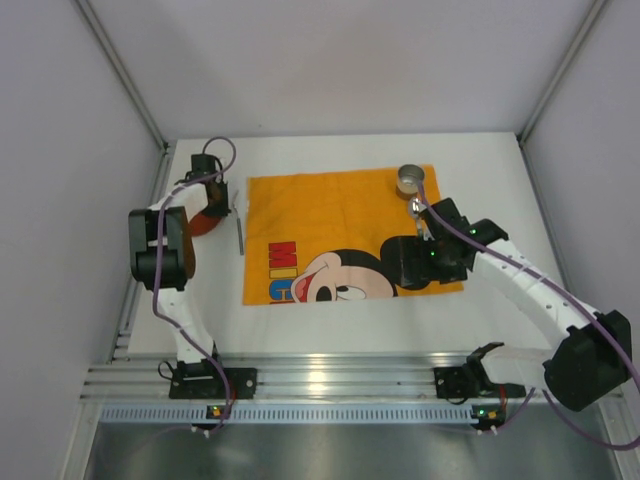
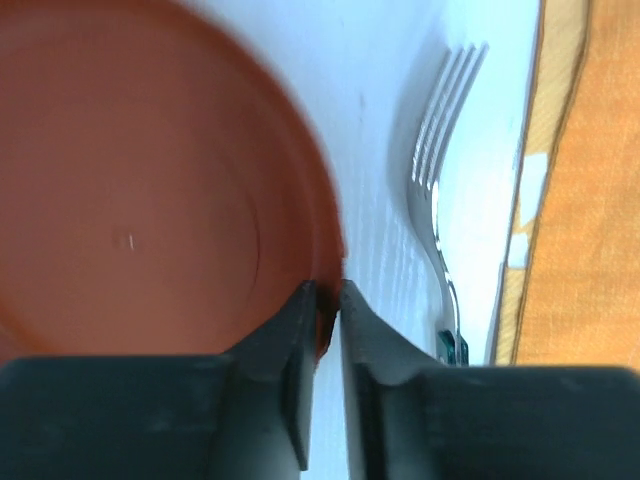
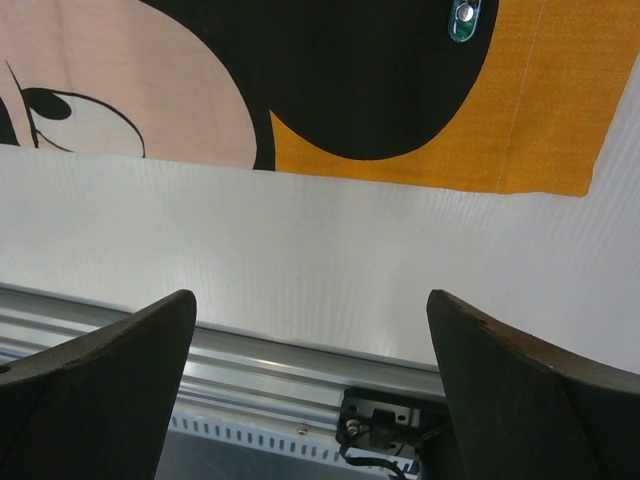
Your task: Set the dinner table for one person
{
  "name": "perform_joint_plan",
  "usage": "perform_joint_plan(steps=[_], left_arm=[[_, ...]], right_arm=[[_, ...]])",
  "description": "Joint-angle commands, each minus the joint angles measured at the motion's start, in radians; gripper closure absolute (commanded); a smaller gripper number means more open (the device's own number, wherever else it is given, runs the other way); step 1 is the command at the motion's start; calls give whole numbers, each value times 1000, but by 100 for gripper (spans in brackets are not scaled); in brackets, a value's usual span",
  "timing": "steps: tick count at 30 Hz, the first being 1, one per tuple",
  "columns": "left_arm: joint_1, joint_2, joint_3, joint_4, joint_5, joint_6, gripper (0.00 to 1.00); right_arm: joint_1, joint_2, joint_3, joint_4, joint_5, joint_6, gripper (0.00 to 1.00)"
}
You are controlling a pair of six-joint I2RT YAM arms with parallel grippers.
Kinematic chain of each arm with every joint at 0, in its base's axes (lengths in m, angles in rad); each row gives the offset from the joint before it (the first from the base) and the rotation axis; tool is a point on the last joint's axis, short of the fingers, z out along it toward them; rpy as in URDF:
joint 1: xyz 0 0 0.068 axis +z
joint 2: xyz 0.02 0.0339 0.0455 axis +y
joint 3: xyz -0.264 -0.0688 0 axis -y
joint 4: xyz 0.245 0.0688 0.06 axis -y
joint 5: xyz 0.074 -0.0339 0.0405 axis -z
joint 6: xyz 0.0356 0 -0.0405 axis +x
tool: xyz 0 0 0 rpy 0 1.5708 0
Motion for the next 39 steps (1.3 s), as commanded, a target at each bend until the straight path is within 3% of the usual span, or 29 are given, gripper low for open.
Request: perform_joint_plan(steps=[1, 5, 10, 16, 19, 24, 29, 34, 39], left_arm=[[0, 35, 30, -5, -28, 0, 84], [1, 25, 38, -14, -71, -29, 100], [0, -50, 41, -34, -74, -78, 100], [-29, -182, 59, -97, -231, -152, 100], [-57, -234, 143, -171, -268, -182, 100], [-224, -284, 261, -261, -301, -231, 100], [-512, -242, 369, -339, -324, -293, 100], [-797, -53, 503, -432, -341, -374, 100], [-936, 112, 640, -491, -344, -448, 100]], right_arm=[[-4, 13, 54, 7, -7, -17, 0], [-6, 26, 61, 16, -13, -10, 0], [-6, 12, 61, 30, -16, 5, 0], [-6, -43, 51, 36, -28, 33, 0], [-4, -98, 40, 30, -31, 45, 0], [-6, -193, 32, -14, -24, 62, 0], [-6, -285, 55, -114, 5, 80, 0], [-6, -393, 60, -189, 35, 95, 0], [-6, -528, 49, -280, 29, 128, 0]])
